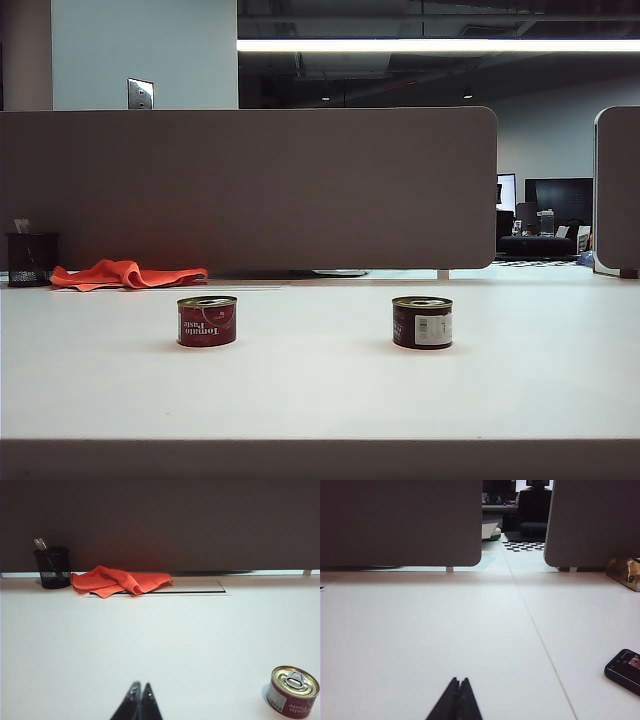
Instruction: Stack a can of tomatoes on the right onto the can of tomatoes on the left.
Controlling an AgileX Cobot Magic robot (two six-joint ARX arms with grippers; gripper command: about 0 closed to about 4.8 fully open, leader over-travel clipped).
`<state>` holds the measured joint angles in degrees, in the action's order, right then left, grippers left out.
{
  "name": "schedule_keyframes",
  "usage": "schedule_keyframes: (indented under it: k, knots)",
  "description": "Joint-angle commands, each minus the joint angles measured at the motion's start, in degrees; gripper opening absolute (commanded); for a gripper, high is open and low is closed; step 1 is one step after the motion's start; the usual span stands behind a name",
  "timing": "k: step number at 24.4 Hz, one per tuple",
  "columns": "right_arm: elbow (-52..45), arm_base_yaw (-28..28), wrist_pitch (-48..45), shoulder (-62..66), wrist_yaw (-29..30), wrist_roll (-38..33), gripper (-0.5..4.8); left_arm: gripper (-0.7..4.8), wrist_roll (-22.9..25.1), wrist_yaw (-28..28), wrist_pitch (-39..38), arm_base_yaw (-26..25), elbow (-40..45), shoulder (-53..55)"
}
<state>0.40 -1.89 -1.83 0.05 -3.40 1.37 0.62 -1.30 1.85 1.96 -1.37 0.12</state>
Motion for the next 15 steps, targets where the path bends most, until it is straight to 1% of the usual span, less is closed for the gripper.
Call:
schedule_keyframes:
  k: [1, 9, 11, 14, 15]
  knots:
    - [-0.31, 0.00, -1.05, -0.13, 0.13, 0.15, -0.05, -0.03, 0.44, 0.13, 0.42, -0.15, -0.15, 0.04]
    - [-0.24, 0.00, -1.42, -0.13, 0.13, 0.15, -0.05, -0.03, 0.37, 0.00, 0.39, -0.11, -0.20, 0.04]
    - [-0.07, 0.02, -2.47, -0.13, 0.24, -0.15, -0.05, -0.05, -1.97, -0.22, 0.35, -0.11, -1.11, 0.04]
    - [1.64, 0.02, -4.68, -0.13, 0.59, -4.66, -0.05, -0.05, -7.74, -2.51, 0.37, -0.07, -3.96, 0.04]
    - [3.06, 0.02, -4.35, -0.13, 0.59, -6.05, -0.05, -0.05, -9.01, -3.04, 0.31, -0.04, -5.31, 0.04]
